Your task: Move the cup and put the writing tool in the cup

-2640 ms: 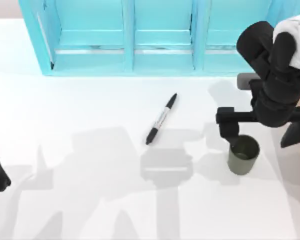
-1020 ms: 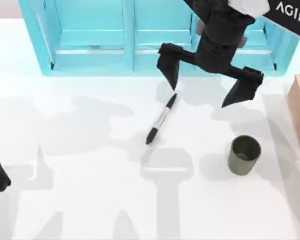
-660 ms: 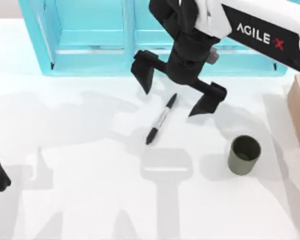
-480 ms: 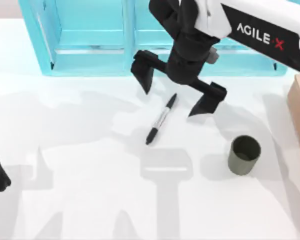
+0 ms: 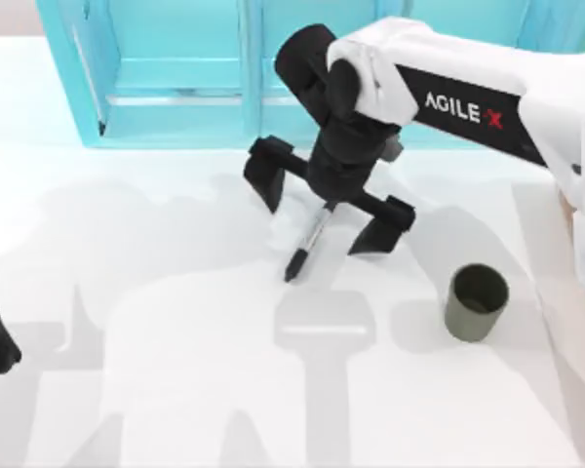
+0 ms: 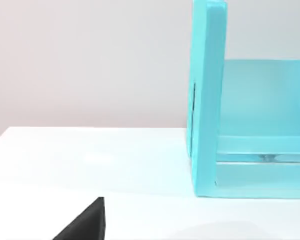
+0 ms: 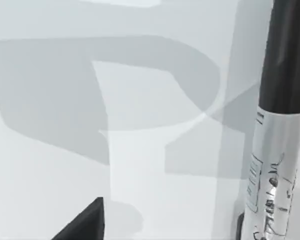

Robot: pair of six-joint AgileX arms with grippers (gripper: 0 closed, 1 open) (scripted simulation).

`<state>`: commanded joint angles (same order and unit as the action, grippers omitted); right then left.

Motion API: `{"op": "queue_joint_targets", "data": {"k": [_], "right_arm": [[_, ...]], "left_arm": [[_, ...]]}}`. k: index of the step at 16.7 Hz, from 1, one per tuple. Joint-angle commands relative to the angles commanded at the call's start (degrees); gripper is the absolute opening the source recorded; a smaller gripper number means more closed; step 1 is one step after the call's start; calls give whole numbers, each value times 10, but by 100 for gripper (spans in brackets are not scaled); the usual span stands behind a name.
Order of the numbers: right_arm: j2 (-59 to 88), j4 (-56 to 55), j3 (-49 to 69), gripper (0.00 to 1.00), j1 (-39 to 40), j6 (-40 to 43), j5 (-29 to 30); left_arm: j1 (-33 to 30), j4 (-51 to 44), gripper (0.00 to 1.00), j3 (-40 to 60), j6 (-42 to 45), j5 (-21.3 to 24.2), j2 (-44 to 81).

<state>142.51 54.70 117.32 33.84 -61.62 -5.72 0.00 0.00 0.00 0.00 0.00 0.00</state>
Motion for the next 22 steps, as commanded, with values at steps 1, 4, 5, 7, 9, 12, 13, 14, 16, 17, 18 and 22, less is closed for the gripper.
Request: {"op": "queue_joint_targets", "data": {"k": [1,4,5,7,9,12,13,14,16,17,18,22], "right_arm": [[11,-17,-6,100,2,-2,0],[28,-45,-17,100,4,-5,1],[28,-45,-17,100,4,-5,1],[28,-45,-17,100,4,-5,1],[28,-45,-17,85,4,-5,1],[28,-45,-17,62,4,-5,1],[28,-45,-17,55,4,-5,1],[28,-45,-17,47,4,-5,1],[28,-45,-17,32,4,-5,1],[28,-45,-17,25,4,-5,1],[28,-45,-17,17,4,-5,1],[28,-45,-17,0,4,-5,1]], "left_arm": [[0,0,100,0,0,0,0],[0,0,100,0,0,0,0],[0,0,100,0,0,0,0],[0,0,100,0,0,0,0],[0,0,100,0,0,0,0],[0,0,100,0,0,0,0],[0,0,100,0,0,0,0],[0,0,100,0,0,0,0],[0,0,100,0,0,0,0],[0,0,100,0,0,0,0],[0,0,100,0,0,0,0],[0,0,100,0,0,0,0]]}}
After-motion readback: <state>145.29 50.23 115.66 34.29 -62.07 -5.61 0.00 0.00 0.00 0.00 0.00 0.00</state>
